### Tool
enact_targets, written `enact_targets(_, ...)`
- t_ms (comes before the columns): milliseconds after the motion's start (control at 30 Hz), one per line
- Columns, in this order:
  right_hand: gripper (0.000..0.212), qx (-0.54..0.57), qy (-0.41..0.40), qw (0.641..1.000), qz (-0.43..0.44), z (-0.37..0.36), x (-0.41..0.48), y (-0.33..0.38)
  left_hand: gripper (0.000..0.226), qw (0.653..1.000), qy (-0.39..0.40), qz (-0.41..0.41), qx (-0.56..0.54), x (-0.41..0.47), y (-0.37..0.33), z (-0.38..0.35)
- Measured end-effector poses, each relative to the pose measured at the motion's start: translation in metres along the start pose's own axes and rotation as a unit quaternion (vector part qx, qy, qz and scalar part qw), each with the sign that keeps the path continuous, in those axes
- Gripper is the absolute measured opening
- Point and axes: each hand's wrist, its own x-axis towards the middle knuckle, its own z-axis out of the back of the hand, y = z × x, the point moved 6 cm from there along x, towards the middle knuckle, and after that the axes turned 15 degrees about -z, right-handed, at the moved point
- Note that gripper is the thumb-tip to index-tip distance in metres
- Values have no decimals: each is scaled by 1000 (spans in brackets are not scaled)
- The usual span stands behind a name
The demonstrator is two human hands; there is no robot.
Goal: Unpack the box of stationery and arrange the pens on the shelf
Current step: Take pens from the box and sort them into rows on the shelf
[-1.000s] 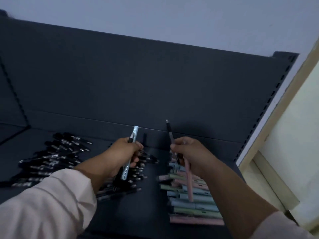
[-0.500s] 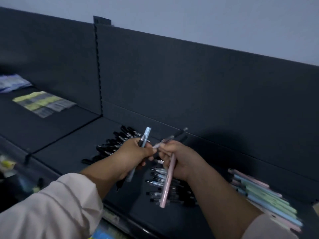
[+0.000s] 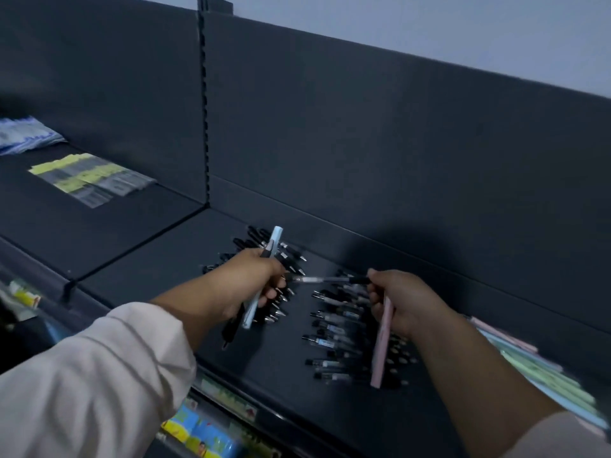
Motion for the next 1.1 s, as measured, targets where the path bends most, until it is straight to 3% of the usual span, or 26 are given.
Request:
enact_targets(267, 15, 19, -50, 998, -27, 59, -1, -23, 20, 992, 70, 59, -82, -4, -3, -49)
enact_targets(333, 11, 40, -21, 999, -16, 54, -4, -20, 22, 992, 82, 58, -74, -6, -4, -56)
enact_targets(533, 31, 176, 103, 979, -11, 20, -15, -7, 10, 994, 99, 27, -32, -15, -8, -70)
enact_targets(633, 30, 188, 145, 971, 15, 6, -23, -2, 16, 992, 122, 10, -13, -21, -11, -79)
enact_targets(900, 18, 222, 184, 955, 63, 17, -39, 7, 14, 985, 167, -32, 5, -24, -27, -118)
enact_targets(1100, 3, 102, 147, 980, 87, 63, -48, -3, 11, 982, 180, -49, 9, -25, -41, -158)
